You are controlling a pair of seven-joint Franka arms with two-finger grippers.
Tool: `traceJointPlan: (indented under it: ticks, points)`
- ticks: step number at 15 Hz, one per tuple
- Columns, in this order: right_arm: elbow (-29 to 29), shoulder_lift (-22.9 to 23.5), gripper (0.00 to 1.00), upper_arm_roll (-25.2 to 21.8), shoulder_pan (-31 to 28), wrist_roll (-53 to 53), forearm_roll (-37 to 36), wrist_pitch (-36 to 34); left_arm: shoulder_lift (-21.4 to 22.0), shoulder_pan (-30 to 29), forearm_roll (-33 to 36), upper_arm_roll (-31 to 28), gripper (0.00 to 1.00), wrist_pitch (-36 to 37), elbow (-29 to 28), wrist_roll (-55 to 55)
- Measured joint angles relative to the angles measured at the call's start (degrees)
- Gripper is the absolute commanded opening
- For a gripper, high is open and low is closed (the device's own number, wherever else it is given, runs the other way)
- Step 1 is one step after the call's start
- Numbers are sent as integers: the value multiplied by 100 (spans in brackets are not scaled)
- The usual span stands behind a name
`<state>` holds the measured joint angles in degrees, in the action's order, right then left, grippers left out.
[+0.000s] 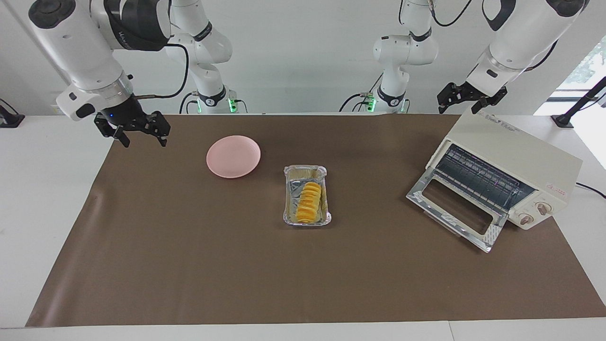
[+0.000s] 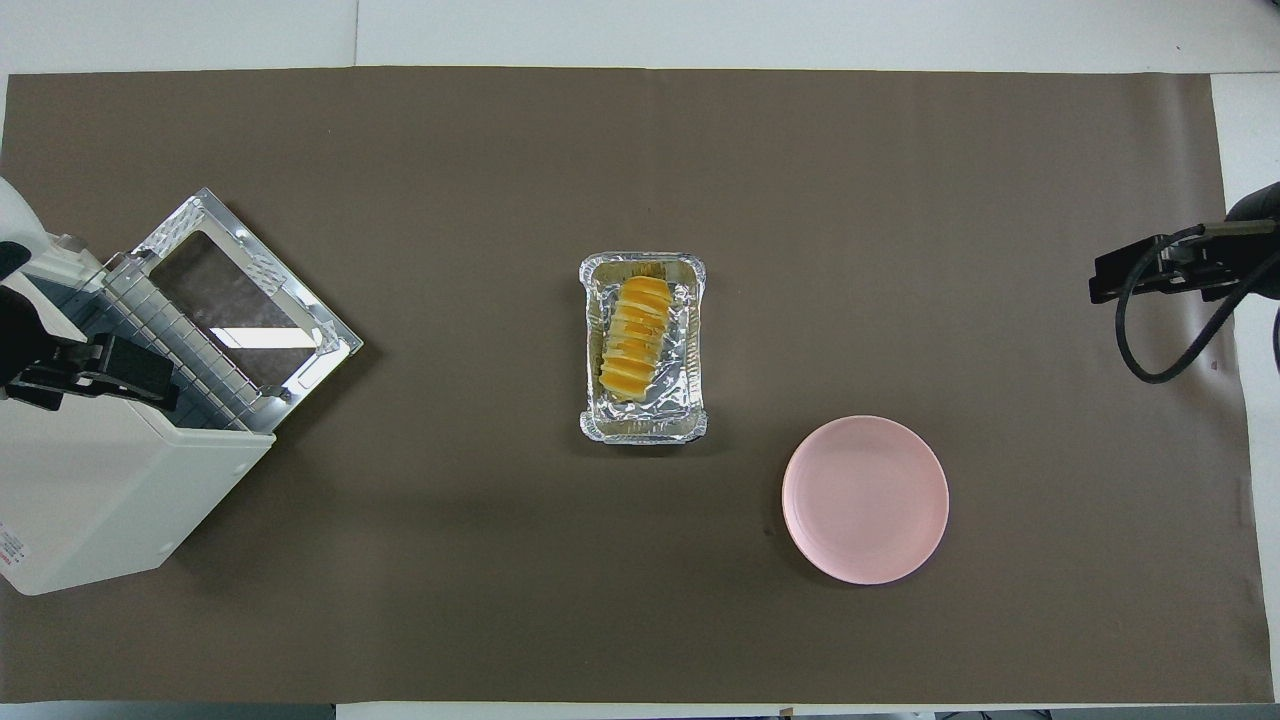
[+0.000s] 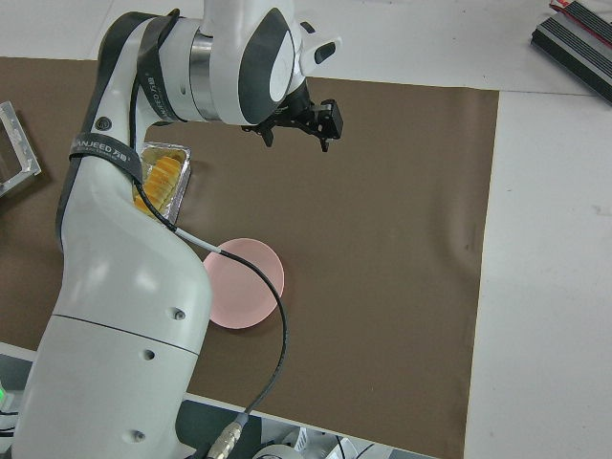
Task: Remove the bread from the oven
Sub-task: 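Reach the right gripper to the foil tray edge and grasp it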
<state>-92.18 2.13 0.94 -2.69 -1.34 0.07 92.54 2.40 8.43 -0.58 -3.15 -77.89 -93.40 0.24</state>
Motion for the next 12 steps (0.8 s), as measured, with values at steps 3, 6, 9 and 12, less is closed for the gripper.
traceJointPlan:
  ticks: [3, 6, 9, 12]
  points:
    - [0, 0, 100, -1, 0, 2, 0, 0, -124, -15, 0, 3, 100, 0, 15, 0]
    - [-80, -10, 100, 30, 115, 0, 45, 205, -132, -29, 0, 8, 100, 2, 15, 5]
    - [-296, -28, 100, 71, 639, 1, 74, 360, -130, -43, 0, 5, 100, 2, 20, 5]
    - [-652, -19, 100, 92, 1279, 189, 74, 593, -77, -55, 0, -34, 100, 2, 76, 5]
